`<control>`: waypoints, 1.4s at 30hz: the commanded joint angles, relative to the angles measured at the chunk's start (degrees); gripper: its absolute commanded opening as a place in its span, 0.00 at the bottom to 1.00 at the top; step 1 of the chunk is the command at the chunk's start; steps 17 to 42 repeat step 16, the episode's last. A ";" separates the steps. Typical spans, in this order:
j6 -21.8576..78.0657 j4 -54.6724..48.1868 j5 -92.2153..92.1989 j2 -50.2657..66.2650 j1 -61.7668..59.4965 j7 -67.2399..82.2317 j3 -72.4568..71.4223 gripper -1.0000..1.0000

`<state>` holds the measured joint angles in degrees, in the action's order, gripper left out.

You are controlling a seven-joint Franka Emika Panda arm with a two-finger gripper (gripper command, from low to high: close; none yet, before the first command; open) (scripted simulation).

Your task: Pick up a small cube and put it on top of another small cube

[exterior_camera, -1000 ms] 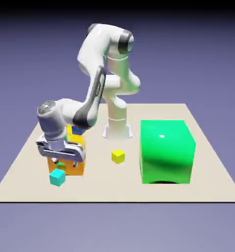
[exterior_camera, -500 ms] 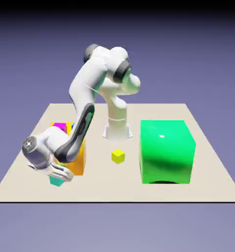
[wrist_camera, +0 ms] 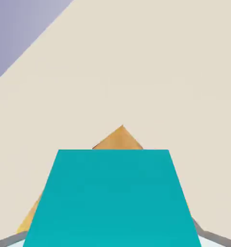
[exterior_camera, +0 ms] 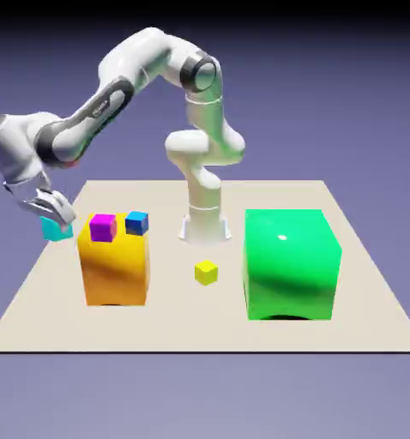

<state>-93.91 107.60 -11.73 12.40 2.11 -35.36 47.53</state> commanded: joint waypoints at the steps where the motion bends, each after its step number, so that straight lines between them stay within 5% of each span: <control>1: 2.45 -0.11 1.80 -2.08 1.69 -1.85 0.58 0.00; 7: 11.28 -0.59 8.38 -7.65 9.41 -8.68 1.70 0.00; 13: 1.22 10.82 9.37 -9.74 10.07 -9.74 1.33 0.00; 14: 1.22 10.82 9.37 -9.74 10.07 -9.74 1.33 1.00; 42: 3.05 8.74 9.19 -9.36 9.95 -9.54 1.40 1.00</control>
